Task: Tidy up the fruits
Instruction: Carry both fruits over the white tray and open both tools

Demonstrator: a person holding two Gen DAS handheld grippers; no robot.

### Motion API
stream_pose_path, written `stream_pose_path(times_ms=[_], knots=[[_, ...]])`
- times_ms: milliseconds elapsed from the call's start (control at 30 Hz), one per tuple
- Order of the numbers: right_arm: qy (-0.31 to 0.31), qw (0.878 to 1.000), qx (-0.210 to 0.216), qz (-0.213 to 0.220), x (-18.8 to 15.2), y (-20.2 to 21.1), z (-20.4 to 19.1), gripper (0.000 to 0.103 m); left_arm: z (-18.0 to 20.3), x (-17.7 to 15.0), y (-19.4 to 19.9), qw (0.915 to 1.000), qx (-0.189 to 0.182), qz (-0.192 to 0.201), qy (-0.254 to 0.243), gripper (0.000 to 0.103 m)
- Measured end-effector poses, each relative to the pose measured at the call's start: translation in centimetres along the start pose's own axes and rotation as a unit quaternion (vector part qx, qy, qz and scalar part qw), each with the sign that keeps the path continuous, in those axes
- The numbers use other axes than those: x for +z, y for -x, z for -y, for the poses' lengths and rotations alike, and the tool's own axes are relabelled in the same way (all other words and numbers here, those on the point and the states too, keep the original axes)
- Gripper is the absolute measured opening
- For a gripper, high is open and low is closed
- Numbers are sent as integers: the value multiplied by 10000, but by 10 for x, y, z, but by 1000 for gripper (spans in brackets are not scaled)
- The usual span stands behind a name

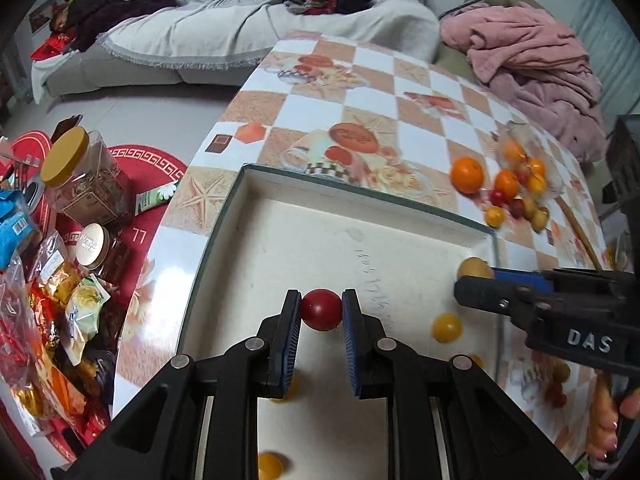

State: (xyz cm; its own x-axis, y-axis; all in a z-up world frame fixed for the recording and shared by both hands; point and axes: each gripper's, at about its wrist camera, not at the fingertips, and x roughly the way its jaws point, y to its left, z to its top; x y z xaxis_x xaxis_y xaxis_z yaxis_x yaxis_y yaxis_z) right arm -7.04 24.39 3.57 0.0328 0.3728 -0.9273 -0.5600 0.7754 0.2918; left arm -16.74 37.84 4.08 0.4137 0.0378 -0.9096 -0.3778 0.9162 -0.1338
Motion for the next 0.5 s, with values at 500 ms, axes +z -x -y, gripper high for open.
stream_pose_path(times_ms=[500], knots=[[269, 9991, -172, -272, 5, -26, -7, 45, 0, 4, -19, 9989, 376, -199, -201, 59]])
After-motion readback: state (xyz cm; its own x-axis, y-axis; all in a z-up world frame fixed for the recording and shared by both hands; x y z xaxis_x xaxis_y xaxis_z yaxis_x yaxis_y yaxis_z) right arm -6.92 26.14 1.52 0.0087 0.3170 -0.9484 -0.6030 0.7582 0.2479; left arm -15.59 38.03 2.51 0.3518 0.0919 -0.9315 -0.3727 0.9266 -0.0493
